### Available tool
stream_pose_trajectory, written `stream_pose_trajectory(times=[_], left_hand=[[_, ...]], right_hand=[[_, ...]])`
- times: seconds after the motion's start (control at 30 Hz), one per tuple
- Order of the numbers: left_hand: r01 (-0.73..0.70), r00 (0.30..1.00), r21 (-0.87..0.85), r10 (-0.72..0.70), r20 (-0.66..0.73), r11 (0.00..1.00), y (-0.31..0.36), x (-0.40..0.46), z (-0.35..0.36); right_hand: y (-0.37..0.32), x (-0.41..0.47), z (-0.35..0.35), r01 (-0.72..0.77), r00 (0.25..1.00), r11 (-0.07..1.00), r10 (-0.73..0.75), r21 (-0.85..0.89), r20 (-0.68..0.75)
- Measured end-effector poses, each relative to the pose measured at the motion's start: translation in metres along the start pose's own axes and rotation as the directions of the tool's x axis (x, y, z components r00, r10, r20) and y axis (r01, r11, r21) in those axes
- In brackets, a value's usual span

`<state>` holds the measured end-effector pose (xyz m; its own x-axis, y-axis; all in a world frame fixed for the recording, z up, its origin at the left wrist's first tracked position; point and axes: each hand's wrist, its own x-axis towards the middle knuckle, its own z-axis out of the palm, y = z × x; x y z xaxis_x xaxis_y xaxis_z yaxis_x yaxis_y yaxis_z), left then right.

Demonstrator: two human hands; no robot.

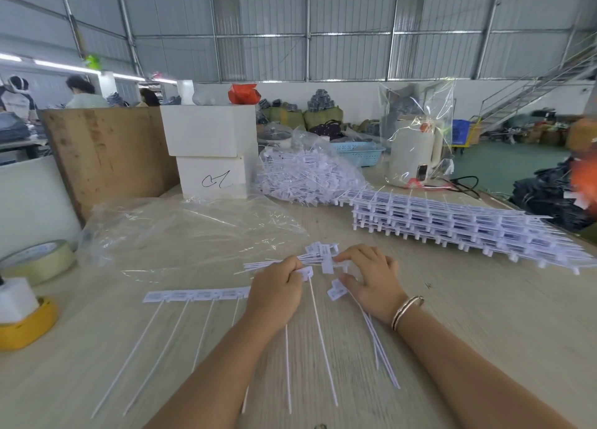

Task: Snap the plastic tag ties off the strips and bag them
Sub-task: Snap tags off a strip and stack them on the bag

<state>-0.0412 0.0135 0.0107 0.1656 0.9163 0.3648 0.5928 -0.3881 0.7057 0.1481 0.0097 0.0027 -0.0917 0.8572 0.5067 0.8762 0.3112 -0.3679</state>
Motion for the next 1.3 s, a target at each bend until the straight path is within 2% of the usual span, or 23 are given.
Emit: stream_pose_trajectory(times=[0.1,0.2,0.37,0.53,0.57,0.67,0.73,0.9,1.0,1.13,1.2,1.3], left_hand=[[-0.075,0.994,0.104,0.067,0.081,0.992,0.008,-0.004,0.002],[-0.154,0.983,0.098,0.142,0.118,0.983,0.014,-0.007,0.004],[-0.263,0.962,0.19,0.243,0.121,0.946,0.016,-0.008,0.009],[-0.275,0.961,0.18,0.264,0.082,0.945,0.017,-0.01,0.011],[-0.278,0.96,0.209,0.27,0.069,0.937,0.016,-0.01,0.01],[-0.281,0.956,0.464,0.287,0.06,0.84,0.014,-0.006,0.005],[-0.254,0.963,0.528,0.261,0.064,0.81,0.012,-0.005,0.002],[-0.248,0.967,0.387,0.251,0.046,0.888,0.005,-0.002,0.006],[-0.212,0.977,0.234,0.212,0.024,0.949,0.004,-0.001,0.006],[-0.202,0.979,0.142,0.202,0.016,0.969,0.005,-0.002,0.005],[-0.208,0.978,0.171,0.208,0.023,0.963,0.006,-0.003,0.004],[-0.226,0.974,0.278,0.218,0.06,0.934,0.007,-0.003,0.002]], right_hand=[[-0.014,-0.004,-0.002,0.06,0.997,0.997,-0.058,0.044,-0.054],[-0.025,-0.006,0.0,0.075,0.997,0.996,-0.076,0.046,0.006],[-0.028,-0.007,0.0,0.024,0.998,0.971,-0.037,0.236,0.053],[-0.024,-0.005,-0.003,0.034,0.992,0.986,-0.053,0.165,0.111],[-0.024,-0.004,-0.003,0.035,0.992,0.984,-0.056,0.174,0.116],[-0.024,-0.003,-0.004,0.0,0.995,0.966,-0.026,0.259,0.098],[-0.023,-0.003,-0.005,-0.024,0.996,0.954,-0.004,0.3,0.091],[-0.025,-0.005,-0.005,-0.019,0.995,0.957,-0.01,0.29,0.096],[-0.022,-0.004,-0.005,-0.044,0.981,0.942,-0.021,0.334,0.19],[-0.023,-0.003,-0.006,-0.044,0.957,0.914,-0.077,0.404,0.278],[-0.024,-0.003,-0.007,-0.016,0.964,0.89,-0.107,0.456,0.243],[-0.022,-0.003,-0.006,0.0,0.973,0.899,-0.101,0.437,0.207]])
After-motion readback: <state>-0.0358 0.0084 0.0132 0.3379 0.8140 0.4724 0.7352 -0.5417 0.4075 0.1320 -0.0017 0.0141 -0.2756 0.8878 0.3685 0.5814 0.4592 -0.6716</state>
